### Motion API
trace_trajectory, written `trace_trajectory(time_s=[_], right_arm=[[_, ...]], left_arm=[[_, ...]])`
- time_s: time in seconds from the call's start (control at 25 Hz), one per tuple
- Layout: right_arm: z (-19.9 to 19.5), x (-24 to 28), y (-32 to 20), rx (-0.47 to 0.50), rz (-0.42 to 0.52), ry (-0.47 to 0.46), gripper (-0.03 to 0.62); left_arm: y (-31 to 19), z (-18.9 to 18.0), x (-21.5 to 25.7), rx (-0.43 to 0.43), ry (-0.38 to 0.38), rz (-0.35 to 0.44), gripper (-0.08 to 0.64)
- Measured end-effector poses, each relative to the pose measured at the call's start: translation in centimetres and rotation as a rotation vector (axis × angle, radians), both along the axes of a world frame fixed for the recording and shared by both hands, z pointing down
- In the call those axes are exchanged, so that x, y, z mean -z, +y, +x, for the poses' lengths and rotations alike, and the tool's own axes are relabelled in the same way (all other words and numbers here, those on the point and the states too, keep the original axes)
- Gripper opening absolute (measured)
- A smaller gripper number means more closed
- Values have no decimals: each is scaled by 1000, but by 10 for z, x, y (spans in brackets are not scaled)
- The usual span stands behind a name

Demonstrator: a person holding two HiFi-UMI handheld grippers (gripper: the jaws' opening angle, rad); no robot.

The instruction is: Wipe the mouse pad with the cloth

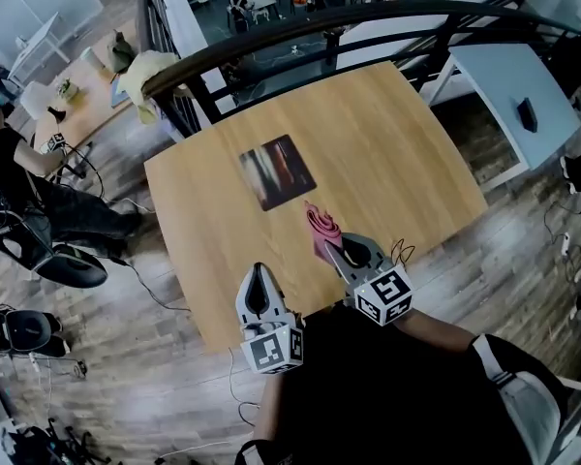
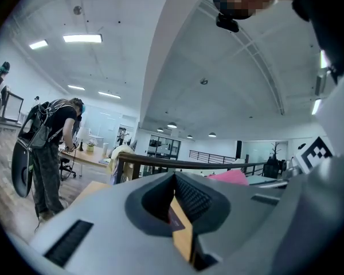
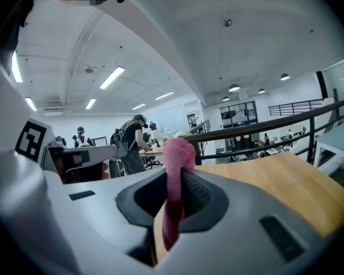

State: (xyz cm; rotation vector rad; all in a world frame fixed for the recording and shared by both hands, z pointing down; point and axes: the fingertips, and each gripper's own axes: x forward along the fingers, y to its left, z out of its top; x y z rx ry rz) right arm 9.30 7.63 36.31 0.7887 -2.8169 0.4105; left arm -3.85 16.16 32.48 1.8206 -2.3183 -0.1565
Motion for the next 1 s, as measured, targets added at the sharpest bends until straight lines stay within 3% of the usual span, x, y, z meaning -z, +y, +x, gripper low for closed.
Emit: trace_trajectory(time_s=[0.28,1.0], right_arm=[[3,11,6,-20,34,-44,57],[2,14,20,-17,55,-39,55]], left_arm=[[3,0,-6,-22,10,-4,23],[14,0,-4,-26,26,12,23]])
